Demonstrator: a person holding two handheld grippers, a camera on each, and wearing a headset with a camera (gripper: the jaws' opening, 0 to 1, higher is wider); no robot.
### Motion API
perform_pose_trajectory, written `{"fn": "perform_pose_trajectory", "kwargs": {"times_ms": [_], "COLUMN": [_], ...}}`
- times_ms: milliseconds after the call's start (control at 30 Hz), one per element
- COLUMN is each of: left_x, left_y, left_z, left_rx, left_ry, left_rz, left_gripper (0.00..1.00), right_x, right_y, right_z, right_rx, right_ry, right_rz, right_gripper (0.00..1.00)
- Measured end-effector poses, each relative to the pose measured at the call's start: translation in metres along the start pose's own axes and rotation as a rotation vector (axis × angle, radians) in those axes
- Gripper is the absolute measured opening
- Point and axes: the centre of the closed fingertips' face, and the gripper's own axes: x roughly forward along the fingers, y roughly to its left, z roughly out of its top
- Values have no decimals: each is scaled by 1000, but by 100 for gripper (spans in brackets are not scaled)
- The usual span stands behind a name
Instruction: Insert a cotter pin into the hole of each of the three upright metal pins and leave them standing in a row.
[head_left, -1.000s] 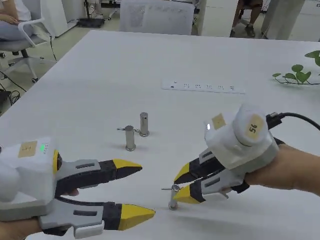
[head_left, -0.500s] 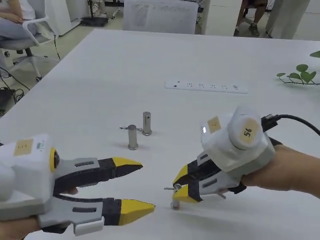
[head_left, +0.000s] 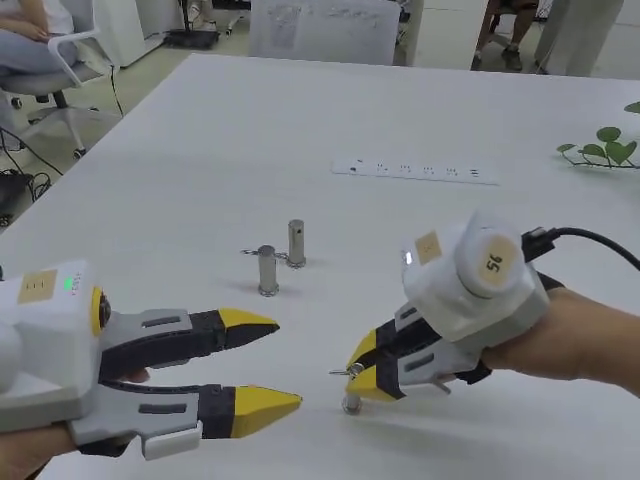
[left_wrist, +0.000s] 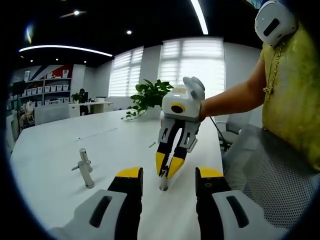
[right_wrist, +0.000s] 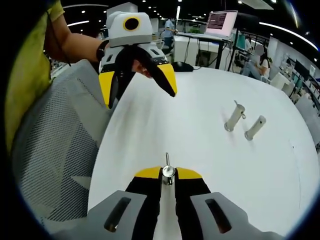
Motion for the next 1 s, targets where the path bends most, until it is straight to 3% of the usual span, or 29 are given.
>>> {"fn": "perform_pose_trajectory", "kwargs": {"times_ms": [467,1000], "left_x": [-2,-5], "left_y": [4,7], "left_z": [2,6], "left_rx": [2,-4], "left_ry": [-13,-33], "left_rz": [11,29], "left_gripper": [39,39], "right_x": [-6,-13], "right_y": [-18,-92], "right_z": [5,33], "right_rx": [7,61], "right_ry": [8,-44], "right_rz": [-14,-96], "right_gripper": [8,8]}}
